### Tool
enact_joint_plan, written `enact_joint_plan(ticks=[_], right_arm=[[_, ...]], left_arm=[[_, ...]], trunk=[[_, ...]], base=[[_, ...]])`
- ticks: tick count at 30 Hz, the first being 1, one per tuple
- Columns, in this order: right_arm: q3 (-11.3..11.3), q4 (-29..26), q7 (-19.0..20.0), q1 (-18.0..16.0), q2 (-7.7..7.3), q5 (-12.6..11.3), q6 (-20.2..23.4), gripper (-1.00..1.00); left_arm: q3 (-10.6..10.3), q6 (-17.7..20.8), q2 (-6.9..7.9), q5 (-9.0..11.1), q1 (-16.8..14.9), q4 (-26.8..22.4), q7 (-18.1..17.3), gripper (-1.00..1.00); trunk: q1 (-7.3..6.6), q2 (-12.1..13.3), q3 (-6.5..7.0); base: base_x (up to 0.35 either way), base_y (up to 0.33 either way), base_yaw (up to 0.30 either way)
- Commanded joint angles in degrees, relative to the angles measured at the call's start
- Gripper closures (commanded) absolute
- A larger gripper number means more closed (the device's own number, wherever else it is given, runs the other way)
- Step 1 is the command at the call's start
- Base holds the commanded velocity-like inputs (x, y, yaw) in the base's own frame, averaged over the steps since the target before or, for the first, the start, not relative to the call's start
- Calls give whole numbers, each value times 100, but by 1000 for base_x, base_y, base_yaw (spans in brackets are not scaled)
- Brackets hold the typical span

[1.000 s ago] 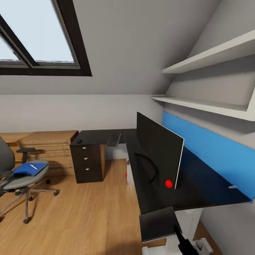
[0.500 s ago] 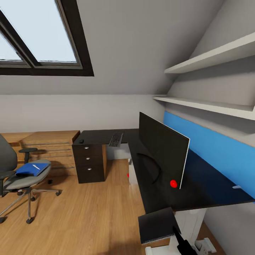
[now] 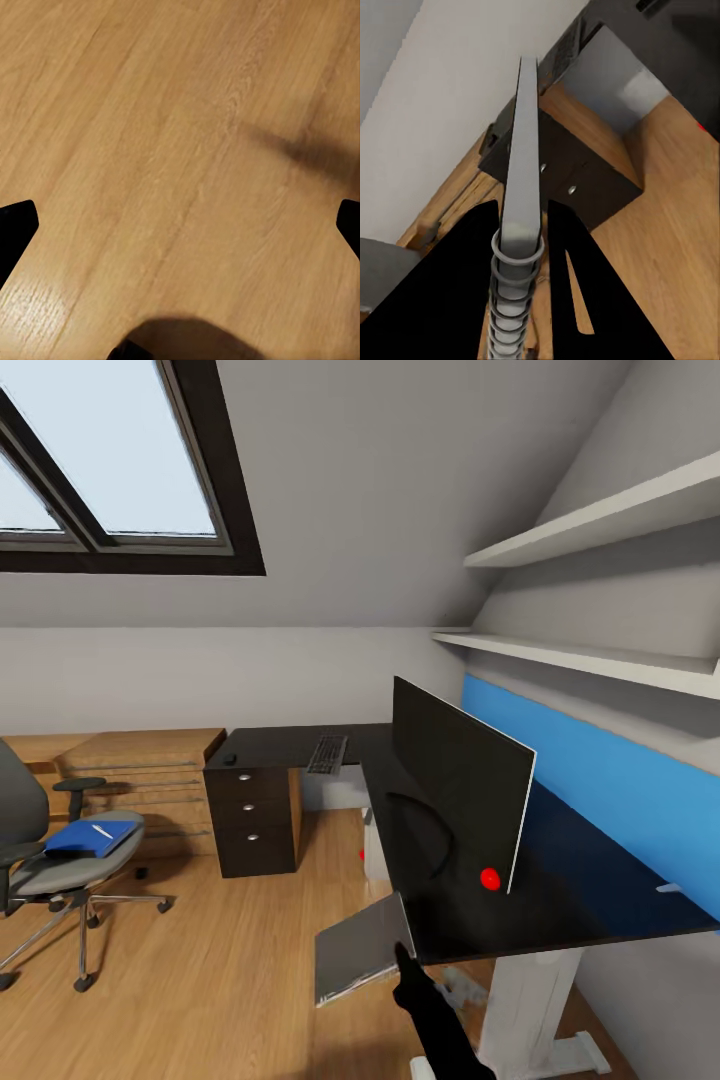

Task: In the bedroom, organize the workspace by keeping the computer under the desk, ensuring the monitor is on the desk, placing the keyboard on the desk next to the monitor, placing the mouse on the desk next to the keyboard, moving the folder from the swivel chair onto the desk next to the mouse, stacking the notebook on top of the folder with the pen on top of the notebook, and positioning the swivel chair next to the desk.

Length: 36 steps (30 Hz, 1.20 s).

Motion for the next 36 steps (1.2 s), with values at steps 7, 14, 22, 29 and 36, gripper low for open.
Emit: enact_joint_plan(ticks=[7, 14, 22, 29, 36], right_arm=[[528, 97, -2252, -1092, 16, 113, 117, 100], [575, 962, -2933, -1679, 16, 187, 469, 100], [616, 950, -2847, -1751, 16, 187, 233, 100], [639, 908, -2327, -1739, -7, 192, 187, 100], [688, 912, -2081, -1727, -17, 193, 65, 100]], left_arm=[[-31, -13, 7, 42, -1, -5, 29, -100], [-33, -14, 3, 50, -1, -5, 31, -100], [-33, -51, 0, 43, -1, -5, 13, -100], [-67, -56, -4, 43, -1, 4, 7, -100], [-729, -348, -6, 56, -1, 33, 30, -100]], trunk=[[0, -3, -6], [0, -3, -6], [0, -3, -6], [0, -3, -6], [0, -3, 17]], base=[[0, 0, 0], [7, 5, 0], [187, 137, 0], [203, 157, 0], [10, 8, 145]])
